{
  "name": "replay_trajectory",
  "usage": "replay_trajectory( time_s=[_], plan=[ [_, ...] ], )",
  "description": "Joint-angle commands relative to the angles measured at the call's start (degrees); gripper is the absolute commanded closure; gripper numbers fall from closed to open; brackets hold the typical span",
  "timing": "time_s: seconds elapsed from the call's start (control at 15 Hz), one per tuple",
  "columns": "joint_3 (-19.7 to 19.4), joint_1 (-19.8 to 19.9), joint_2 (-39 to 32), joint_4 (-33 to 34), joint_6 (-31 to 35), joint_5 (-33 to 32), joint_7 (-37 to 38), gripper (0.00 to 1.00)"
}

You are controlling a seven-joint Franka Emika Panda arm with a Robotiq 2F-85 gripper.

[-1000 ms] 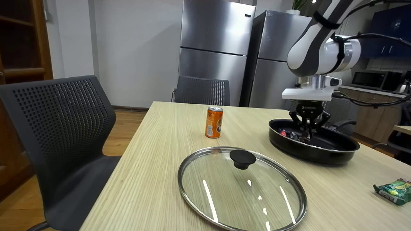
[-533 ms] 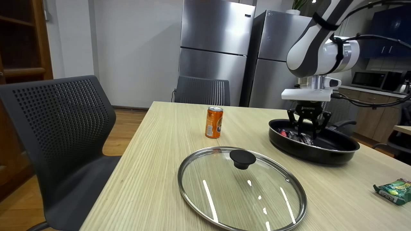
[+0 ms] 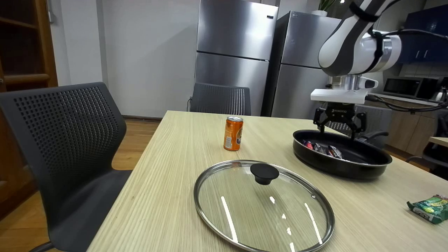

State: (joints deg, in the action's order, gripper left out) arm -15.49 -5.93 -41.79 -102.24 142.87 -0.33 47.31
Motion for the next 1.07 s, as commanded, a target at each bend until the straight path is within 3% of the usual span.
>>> replay_trajectory(
  time_s=[0.0, 0.6, 1.0],
  plan=[
    [1.06, 1.02, 6.25, -6.77, 3.14, 0.78, -0.52, 0.0],
    [0.16, -0.06, 15.08, -20.82, 10.81, 0.37, 0.79, 0.0],
    [-0.91, 0.27, 22.7, -30.01, 9.94, 0.77, 2.29, 0.0]
  ],
)
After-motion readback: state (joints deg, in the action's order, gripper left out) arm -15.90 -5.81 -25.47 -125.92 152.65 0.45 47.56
